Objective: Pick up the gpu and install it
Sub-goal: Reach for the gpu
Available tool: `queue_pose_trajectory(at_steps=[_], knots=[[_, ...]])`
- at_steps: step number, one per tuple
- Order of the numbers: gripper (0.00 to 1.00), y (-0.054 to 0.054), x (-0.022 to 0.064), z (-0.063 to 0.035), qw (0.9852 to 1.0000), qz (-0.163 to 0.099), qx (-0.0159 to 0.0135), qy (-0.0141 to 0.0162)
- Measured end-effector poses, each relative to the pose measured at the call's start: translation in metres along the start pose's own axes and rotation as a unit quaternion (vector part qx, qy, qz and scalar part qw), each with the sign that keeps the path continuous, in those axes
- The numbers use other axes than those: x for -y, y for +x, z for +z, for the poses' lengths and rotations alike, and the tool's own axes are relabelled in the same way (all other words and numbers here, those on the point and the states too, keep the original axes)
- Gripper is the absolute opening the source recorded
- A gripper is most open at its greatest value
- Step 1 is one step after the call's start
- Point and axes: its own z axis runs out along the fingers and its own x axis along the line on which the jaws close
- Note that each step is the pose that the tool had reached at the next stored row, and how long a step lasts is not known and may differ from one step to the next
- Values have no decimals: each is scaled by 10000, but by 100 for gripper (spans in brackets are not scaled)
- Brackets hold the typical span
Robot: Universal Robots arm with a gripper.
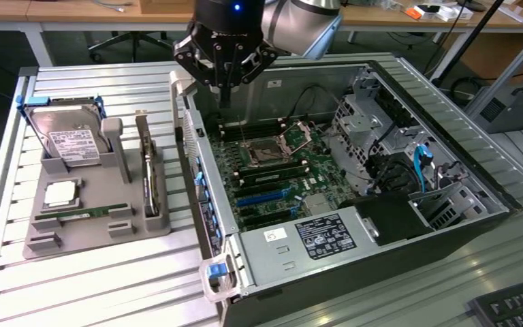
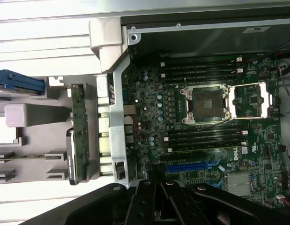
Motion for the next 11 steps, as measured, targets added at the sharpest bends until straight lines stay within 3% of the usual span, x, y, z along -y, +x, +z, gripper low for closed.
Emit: queue_pose_trajectory(at_steps=[11], knots=[[11, 53, 4, -1, 10000, 0, 0, 0]])
